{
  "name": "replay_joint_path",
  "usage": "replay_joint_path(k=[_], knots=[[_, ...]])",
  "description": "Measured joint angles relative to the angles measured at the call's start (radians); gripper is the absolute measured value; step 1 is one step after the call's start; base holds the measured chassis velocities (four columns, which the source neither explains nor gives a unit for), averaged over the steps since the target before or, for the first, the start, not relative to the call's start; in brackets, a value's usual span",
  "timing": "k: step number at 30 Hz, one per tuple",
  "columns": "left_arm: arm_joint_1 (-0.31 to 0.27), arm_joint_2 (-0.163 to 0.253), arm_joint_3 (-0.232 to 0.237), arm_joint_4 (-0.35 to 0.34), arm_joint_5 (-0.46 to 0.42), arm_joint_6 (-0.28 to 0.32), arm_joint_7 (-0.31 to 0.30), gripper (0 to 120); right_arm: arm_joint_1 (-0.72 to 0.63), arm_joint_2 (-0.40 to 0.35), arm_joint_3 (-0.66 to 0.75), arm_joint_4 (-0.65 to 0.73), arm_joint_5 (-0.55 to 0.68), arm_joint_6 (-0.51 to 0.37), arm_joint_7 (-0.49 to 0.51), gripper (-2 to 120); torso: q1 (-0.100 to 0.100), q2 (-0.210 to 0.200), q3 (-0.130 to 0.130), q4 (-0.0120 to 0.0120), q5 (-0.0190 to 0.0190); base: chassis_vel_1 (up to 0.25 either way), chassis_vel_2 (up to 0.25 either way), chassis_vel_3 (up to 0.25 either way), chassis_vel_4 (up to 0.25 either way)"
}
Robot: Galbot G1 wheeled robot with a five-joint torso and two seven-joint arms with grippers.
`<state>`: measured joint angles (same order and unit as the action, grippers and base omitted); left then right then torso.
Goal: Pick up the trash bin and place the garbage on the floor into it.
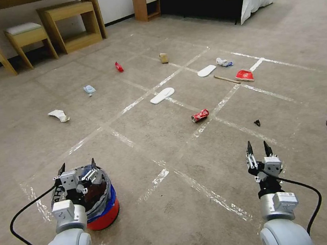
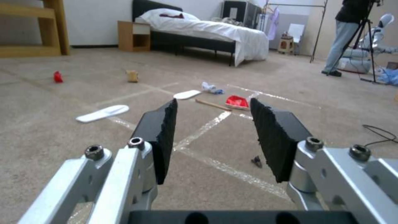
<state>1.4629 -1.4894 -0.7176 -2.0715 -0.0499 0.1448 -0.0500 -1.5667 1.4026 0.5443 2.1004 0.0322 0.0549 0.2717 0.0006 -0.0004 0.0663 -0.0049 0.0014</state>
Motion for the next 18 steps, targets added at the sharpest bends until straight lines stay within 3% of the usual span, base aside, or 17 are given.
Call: replay_joint_path(k=[18], knots=[[-0.006, 0.001, -0.003, 0.013, 0.001, -0.005, 0.0, 100, 0.011, -0.004, 0.0, -0.016, 0.001, 0.031, -0.004, 50, 0.0, 0.0, 0.0, 0.0, 0.0, 0.0, 0.0, 0.0, 0.0]])
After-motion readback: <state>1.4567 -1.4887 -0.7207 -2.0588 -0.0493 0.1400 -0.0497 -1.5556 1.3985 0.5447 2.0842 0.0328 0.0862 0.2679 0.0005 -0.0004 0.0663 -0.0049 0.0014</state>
